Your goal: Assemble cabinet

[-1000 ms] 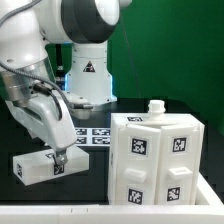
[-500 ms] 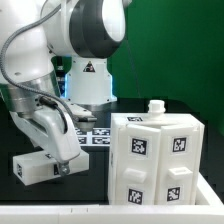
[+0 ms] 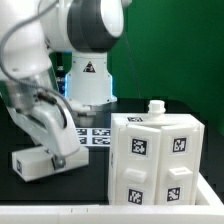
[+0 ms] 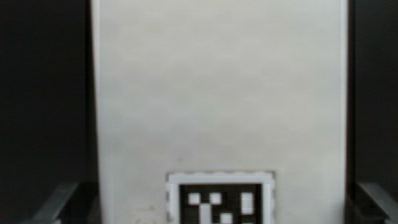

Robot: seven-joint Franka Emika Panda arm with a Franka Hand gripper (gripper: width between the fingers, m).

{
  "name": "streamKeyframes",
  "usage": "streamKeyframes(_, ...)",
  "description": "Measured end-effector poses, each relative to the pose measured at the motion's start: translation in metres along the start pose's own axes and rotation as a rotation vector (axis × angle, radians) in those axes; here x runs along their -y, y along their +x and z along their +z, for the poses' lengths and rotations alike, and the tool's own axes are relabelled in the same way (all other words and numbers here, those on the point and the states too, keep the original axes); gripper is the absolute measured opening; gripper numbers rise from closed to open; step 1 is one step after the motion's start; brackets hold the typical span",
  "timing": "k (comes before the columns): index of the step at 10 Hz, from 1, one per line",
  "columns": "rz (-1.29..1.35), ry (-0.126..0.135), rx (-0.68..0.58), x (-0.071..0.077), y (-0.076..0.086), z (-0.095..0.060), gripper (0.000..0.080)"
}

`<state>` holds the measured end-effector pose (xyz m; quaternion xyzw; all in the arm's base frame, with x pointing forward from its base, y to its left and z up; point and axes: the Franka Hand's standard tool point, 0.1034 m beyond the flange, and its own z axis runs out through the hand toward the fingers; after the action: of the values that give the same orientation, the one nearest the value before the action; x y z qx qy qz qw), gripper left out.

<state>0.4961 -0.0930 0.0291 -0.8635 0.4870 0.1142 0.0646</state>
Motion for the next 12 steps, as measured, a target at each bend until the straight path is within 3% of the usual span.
streamKeyframes(1,0.008,0.019,0.006,0.000,0.000,-0.018,0.0552)
streamKeyframes(3,0.008,0.047,0.070,0.009,-0.019,-0.066,0.0552)
streamKeyframes(5,0.023,0.055,0.094,0.032,-0.046,-0.102,0.0553)
streamKeyframes(7,0.064,0.037,0.142,0.065,-0.067,-0.132,0.0554)
streamKeyframes(8,0.052,0.045,0.135,0.073,-0.070,-0.135,0.0554)
streamKeyframes(12,0.050,0.030,0.139,0.073,-0.070,-0.134,0.0554)
